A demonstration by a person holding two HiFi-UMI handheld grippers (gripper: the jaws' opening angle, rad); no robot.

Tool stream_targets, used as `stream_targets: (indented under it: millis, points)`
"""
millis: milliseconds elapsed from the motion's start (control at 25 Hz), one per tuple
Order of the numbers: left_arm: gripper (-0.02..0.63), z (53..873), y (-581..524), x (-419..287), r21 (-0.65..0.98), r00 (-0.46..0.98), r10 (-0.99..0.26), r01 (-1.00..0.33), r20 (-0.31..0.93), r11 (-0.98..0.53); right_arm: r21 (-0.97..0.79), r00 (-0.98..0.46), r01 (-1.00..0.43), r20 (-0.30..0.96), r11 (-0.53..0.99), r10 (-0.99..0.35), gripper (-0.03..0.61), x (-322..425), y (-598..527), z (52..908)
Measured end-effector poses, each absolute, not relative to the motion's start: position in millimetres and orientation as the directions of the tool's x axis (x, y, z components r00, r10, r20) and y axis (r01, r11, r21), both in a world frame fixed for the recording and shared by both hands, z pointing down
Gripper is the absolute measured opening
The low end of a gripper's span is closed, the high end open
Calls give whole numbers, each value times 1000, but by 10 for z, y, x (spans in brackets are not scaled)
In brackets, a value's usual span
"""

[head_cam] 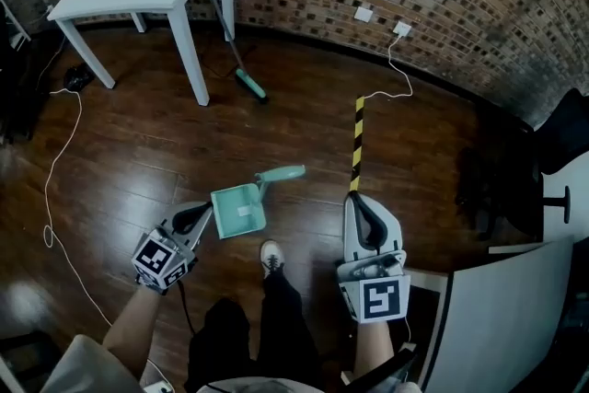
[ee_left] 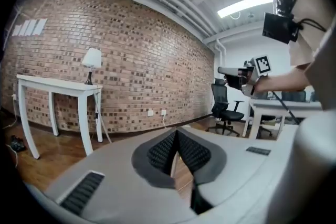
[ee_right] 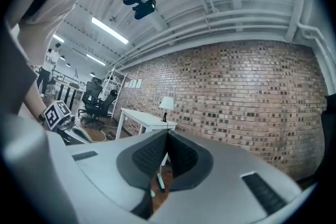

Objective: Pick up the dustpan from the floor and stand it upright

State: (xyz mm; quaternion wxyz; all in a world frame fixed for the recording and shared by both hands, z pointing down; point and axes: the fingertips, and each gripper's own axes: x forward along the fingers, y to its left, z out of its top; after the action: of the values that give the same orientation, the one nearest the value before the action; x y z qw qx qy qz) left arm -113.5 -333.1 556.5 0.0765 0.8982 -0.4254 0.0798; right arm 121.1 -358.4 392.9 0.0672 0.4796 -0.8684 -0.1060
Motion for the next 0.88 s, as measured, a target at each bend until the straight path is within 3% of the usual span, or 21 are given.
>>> stream_targets:
  millis: [240, 440, 600, 880]
  points:
    - [11, 3700, -2762, -1041, -69, 620, -778, -776, 99, -627, 247, -542, -808, 43, 534, -839, -17, 1068, -3148, 2500]
    - [11, 2493, -2388, -1500, -6, 562, -827, -827, -27, -562, 216, -538, -832, -89, 511, -838, -17, 831, -2738, 1539]
    - [11, 2010, -2256, -1778, -33, 514, -854, -858, -82, -513, 190, -500, -860, -125, 474, -857, -17, 767, -2436, 1247]
    - [12, 1759, -2004, -1761, -62, 454, -888, -891, -68, -451, 211, -447, -884, -121, 417, -886, -17, 901, -2154, 1138]
